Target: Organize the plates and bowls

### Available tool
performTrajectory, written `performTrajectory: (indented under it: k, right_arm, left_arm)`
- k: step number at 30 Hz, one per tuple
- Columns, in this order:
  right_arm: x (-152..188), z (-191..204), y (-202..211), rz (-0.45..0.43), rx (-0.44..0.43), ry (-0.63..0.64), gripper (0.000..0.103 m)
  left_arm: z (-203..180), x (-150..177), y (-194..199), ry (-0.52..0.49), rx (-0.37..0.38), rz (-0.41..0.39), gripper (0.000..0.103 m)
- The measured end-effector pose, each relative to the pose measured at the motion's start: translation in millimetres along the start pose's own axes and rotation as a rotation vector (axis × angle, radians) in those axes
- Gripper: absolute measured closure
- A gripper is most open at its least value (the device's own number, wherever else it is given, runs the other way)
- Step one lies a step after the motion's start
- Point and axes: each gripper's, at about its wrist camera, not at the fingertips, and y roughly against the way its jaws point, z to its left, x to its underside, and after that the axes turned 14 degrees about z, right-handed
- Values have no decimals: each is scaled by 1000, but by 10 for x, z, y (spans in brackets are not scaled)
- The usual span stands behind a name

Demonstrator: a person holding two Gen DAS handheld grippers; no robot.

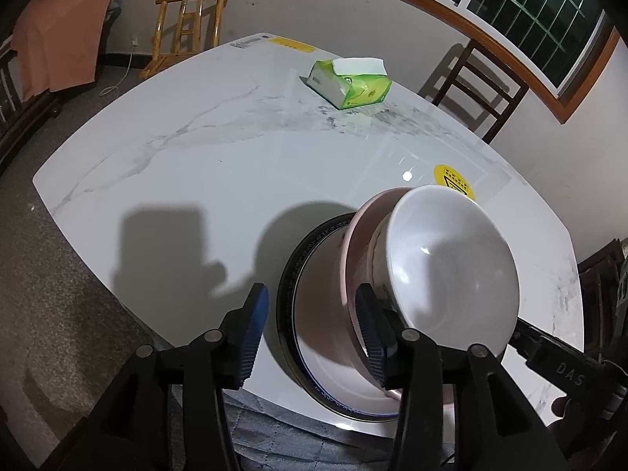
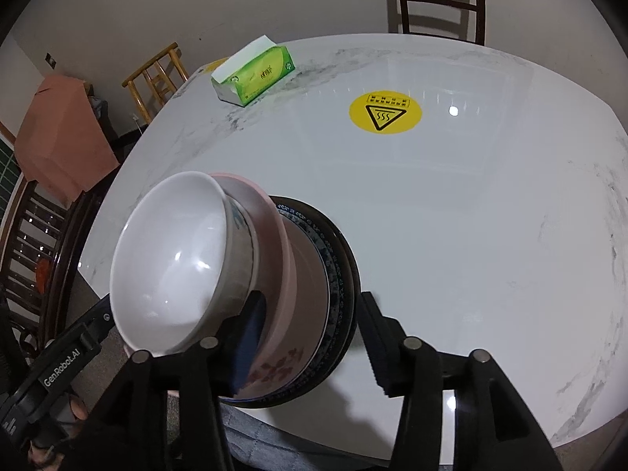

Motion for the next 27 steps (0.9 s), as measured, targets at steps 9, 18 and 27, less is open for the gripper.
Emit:
performTrajectory:
  k: [9, 18, 27]
  right_arm:
    - [258, -69, 251, -78, -12, 38, 37]
    - [624, -65, 253, -144, -11, 130, 18]
    - [952, 22, 283, -162, 19, 190, 17]
  left_arm:
    - [-57, 120, 236, -39, -14, -76, 48]
    - [-218, 486, 463, -101, -109, -198, 28]
    - [-472, 733, 417, -140, -172, -202, 13]
